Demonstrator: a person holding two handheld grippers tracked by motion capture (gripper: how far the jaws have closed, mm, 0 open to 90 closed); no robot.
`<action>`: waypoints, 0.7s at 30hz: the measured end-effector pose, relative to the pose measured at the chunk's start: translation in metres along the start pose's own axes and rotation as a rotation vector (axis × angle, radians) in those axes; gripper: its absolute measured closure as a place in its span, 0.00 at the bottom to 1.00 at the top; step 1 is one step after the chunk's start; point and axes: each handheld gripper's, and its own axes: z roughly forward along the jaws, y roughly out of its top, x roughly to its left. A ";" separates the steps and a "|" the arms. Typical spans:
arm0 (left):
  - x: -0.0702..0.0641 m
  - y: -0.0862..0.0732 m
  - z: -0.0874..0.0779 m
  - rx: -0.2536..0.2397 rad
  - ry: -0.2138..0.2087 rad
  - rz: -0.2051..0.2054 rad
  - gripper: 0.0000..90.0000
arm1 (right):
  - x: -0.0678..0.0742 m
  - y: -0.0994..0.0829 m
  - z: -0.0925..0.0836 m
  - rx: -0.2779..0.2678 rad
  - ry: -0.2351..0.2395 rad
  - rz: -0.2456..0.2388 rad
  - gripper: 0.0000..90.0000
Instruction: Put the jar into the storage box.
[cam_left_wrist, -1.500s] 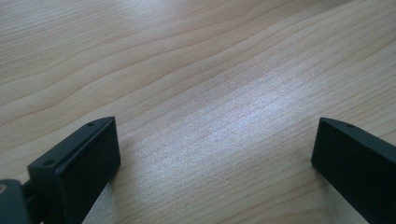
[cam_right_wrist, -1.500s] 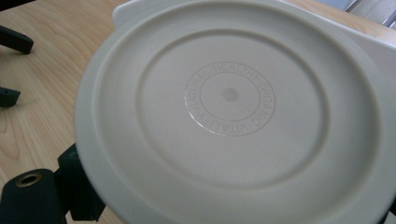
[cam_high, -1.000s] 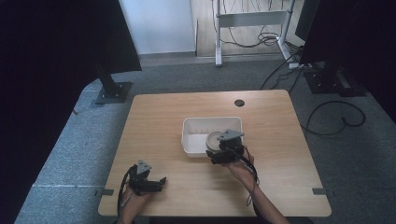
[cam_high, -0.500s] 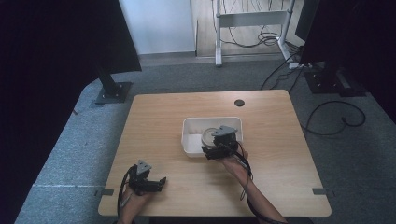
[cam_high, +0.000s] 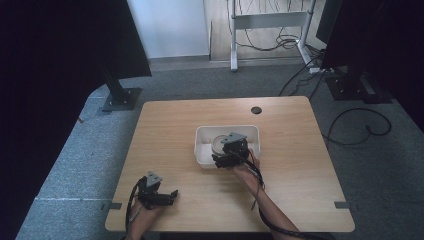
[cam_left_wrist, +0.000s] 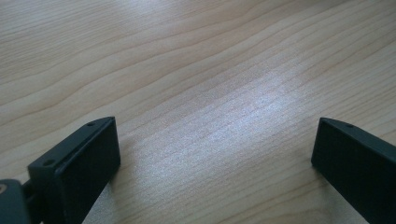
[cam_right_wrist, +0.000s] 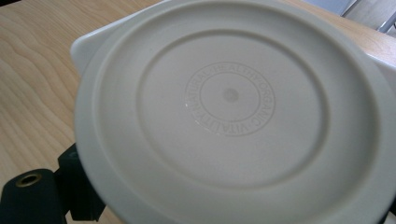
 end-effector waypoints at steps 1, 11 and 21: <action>0.000 0.000 0.000 0.000 0.000 0.000 0.01 | 0.000 0.000 0.002 -0.001 0.000 0.004 0.11; 0.000 0.000 0.000 0.000 0.000 0.000 0.01 | 0.005 -0.002 0.023 0.018 -0.012 0.017 0.11; 0.000 0.000 0.000 0.000 0.000 0.000 0.01 | 0.008 -0.004 0.037 0.053 -0.038 0.019 0.11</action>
